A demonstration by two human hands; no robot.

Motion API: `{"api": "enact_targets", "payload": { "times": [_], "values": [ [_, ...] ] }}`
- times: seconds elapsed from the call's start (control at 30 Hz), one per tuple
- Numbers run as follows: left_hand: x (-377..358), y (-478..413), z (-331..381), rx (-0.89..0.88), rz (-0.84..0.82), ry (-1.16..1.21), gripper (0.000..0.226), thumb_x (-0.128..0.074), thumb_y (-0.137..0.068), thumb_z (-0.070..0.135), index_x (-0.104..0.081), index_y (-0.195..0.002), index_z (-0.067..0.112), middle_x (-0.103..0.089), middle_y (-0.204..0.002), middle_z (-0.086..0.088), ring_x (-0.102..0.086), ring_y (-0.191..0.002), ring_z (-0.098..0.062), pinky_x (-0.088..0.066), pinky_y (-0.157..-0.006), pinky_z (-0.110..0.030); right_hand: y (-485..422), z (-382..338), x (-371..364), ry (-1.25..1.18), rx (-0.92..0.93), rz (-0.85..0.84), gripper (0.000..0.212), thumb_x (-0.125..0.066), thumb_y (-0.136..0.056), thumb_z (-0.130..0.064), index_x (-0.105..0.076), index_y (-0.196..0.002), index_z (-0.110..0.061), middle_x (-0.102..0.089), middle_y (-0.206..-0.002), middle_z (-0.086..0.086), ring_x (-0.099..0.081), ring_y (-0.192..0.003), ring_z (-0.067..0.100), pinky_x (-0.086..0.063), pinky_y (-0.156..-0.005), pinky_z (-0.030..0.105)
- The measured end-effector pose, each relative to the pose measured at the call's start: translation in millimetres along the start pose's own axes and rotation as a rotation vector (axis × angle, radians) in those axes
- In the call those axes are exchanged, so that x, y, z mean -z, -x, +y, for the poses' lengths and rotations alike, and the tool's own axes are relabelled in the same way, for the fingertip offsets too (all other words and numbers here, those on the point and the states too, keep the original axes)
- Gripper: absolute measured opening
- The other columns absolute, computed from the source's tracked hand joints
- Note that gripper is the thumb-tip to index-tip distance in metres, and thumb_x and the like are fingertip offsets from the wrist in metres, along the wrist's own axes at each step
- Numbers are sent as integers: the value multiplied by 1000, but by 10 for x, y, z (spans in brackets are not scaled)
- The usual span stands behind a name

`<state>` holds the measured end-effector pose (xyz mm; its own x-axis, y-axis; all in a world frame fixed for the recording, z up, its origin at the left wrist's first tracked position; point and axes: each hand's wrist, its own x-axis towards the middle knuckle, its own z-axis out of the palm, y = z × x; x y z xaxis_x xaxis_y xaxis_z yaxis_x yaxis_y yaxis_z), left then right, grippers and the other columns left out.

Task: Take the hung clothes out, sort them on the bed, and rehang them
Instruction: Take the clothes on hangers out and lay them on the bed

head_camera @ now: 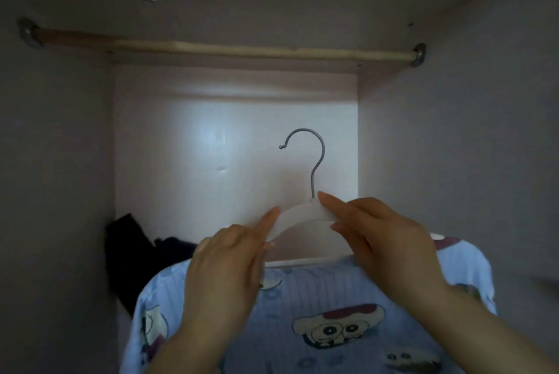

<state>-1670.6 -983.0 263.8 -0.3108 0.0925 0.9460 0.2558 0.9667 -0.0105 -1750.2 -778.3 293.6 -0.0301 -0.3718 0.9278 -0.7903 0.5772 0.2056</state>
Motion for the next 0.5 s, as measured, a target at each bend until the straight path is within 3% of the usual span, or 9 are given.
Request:
{"api": "enact_targets", "payload": {
  "times": [0.1, 0.27, 0.4, 0.5],
  "values": [
    [74, 297, 264, 8, -29, 113, 50, -42, -85, 25, -39, -136, 29, -60, -75, 9, -46, -69, -8, -30, -62, -20, 415, -258, 426, 49, -73, -46, 39, -44, -91, -32, -48, -130, -30, -65, -90, -5, -61, -63, 12, -49, -46, 20],
    [394, 770, 884, -48, -58, 316, 49, -41, -81, 18, -46, -129, 29, -65, -75, 7, -57, -64, -15, -46, -58, -33, 1078, -807, 1245, 163, -238, -145, 41, -48, -91, -32, -47, -132, -34, -64, -98, -6, -62, -76, 13, -53, -56, 26],
    [657, 1031, 1457, -87, -93, 473, 49, -45, -82, 18, -46, -129, 31, -60, -73, 10, -52, -65, -13, -33, -59, -29, 1504, -1221, 2015, 262, -350, -195, 41, -46, -92, -32, -45, -134, -34, -63, -100, -4, -64, -76, 17, -55, -58, 31],
    [828, 1155, 1924, -149, -99, 569, 50, -53, -80, 16, -53, -127, 34, -59, -70, 10, -52, -61, -15, -30, -58, -28, 1769, -1508, 2641, 402, -460, -253, 45, -47, -91, -30, -41, -135, -36, -64, -100, -5, -63, -75, 15, -51, -56, 23]
  ]
}}
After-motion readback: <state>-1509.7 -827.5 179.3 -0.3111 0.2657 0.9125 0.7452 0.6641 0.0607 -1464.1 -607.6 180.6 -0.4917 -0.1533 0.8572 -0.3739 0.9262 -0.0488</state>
